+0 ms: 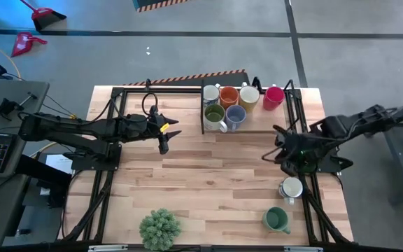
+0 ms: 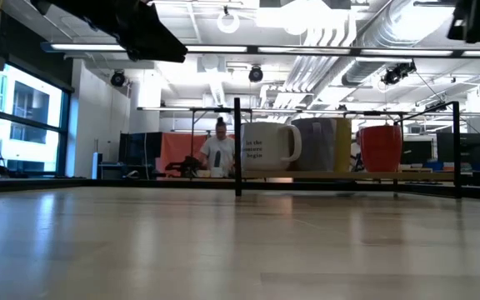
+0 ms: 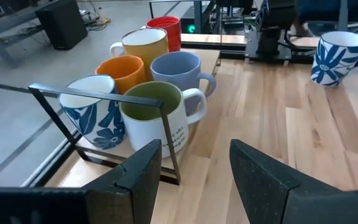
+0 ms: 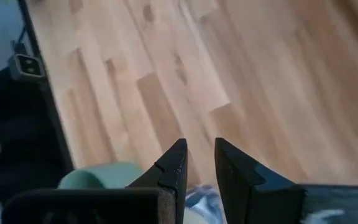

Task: Place coffee mugs
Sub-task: Put the blue patterned mug on the shelf

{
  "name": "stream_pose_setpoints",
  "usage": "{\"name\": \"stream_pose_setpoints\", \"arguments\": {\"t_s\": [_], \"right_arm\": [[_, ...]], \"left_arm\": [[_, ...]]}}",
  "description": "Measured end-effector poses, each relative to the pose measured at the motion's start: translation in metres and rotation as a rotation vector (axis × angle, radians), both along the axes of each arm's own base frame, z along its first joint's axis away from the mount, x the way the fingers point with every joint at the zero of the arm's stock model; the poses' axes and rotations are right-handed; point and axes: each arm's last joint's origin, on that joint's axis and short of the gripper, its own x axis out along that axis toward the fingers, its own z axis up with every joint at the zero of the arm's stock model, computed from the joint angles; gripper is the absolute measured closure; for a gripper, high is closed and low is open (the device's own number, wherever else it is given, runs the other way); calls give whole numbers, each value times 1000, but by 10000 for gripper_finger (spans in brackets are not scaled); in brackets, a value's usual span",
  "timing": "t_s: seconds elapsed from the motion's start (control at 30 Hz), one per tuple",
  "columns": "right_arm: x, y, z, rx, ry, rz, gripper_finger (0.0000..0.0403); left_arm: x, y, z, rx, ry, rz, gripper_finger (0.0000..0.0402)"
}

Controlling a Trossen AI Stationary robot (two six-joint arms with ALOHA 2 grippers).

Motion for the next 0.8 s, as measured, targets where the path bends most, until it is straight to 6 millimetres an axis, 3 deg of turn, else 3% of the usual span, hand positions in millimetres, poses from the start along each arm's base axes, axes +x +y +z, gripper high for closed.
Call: {"name": "stream_pose_setpoints", "arguments": {"t_s": [0.33, 0.8], "right_arm": [[-12, 45, -36, 23, 174, -50, 345], [-29, 68, -38, 106, 247, -68, 345]], "left_arm": [[0, -1, 0, -39, -10, -6, 222], [0, -1, 0, -31, -8, -11, 222]]}}
